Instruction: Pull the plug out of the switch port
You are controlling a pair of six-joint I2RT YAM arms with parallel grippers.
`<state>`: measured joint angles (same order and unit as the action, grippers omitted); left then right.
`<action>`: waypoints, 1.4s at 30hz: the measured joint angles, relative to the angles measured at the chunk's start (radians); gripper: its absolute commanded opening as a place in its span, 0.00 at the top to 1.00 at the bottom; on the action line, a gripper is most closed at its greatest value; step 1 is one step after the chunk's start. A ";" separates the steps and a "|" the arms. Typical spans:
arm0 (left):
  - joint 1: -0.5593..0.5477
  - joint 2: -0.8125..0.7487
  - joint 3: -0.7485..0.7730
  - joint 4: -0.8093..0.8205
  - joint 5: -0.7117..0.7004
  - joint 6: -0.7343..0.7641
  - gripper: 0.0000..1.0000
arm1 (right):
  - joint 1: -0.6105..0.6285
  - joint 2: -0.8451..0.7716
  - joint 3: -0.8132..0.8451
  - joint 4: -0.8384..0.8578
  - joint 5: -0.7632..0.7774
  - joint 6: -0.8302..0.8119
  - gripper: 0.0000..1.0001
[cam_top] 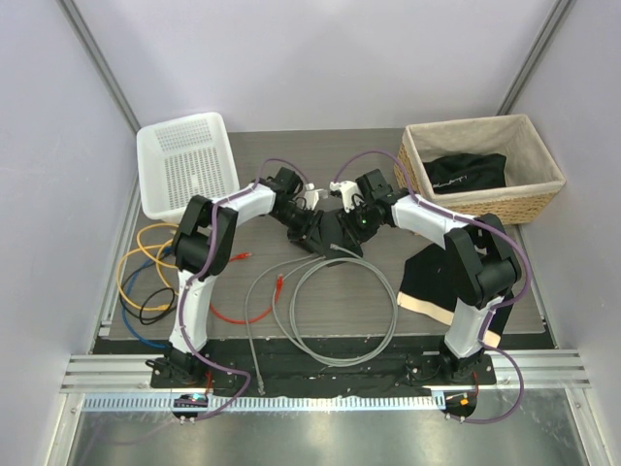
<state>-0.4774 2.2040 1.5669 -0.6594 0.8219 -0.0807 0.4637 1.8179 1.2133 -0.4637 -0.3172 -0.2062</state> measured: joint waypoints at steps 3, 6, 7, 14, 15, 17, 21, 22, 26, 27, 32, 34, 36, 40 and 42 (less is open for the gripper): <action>0.000 0.007 0.011 -0.013 -0.001 0.006 0.57 | 0.000 0.000 0.000 0.000 0.000 0.000 0.62; 0.000 0.019 0.030 -0.034 -0.002 0.010 0.58 | 0.000 0.000 0.000 0.000 0.000 0.000 0.62; 0.000 0.024 0.039 -0.043 -0.002 0.011 0.58 | 0.000 0.000 0.000 0.000 0.000 0.000 0.62; -0.001 0.051 0.081 -0.072 0.002 0.011 0.59 | 0.000 0.000 0.000 0.000 0.000 0.000 0.62; -0.001 0.052 0.083 -0.075 0.001 0.012 0.59 | 0.000 0.000 0.000 0.000 0.000 0.000 0.62; -0.001 0.055 0.088 -0.080 0.000 0.015 0.60 | 0.000 0.000 0.000 0.000 0.000 0.000 0.62; -0.001 0.060 0.098 -0.093 -0.003 0.032 0.63 | 0.000 0.002 0.004 -0.004 0.000 0.000 0.62; -0.001 0.062 0.100 -0.095 -0.003 0.040 0.65 | 0.000 0.002 0.004 -0.004 0.000 0.000 0.62; 0.000 0.064 0.103 -0.101 -0.008 0.065 0.66 | 0.000 0.004 0.005 -0.005 0.000 0.000 0.62; 0.000 0.064 0.104 -0.102 -0.010 0.068 0.65 | 0.000 0.004 0.006 -0.005 0.000 0.000 0.62; 0.002 0.073 0.118 -0.115 -0.011 0.072 0.66 | 0.000 0.004 0.006 -0.005 0.000 0.000 0.62; 0.002 0.076 0.124 -0.121 -0.011 0.072 0.66 | 0.000 0.004 0.006 -0.005 0.000 0.000 0.62; 0.002 0.079 0.131 -0.126 -0.014 0.072 0.66 | 0.000 0.004 0.006 -0.005 0.000 0.000 0.62; 0.002 0.081 0.137 -0.132 -0.023 0.075 0.66 | 0.000 0.004 0.006 -0.005 0.000 0.000 0.62; 0.002 0.081 0.137 -0.133 -0.025 0.075 0.67 | 0.000 0.004 0.006 -0.005 0.000 0.000 0.62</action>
<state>-0.4755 2.2848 1.7035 -0.7925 0.7967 -0.0055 0.4641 1.8221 1.2194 -0.4690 -0.3172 -0.2062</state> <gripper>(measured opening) 0.341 0.377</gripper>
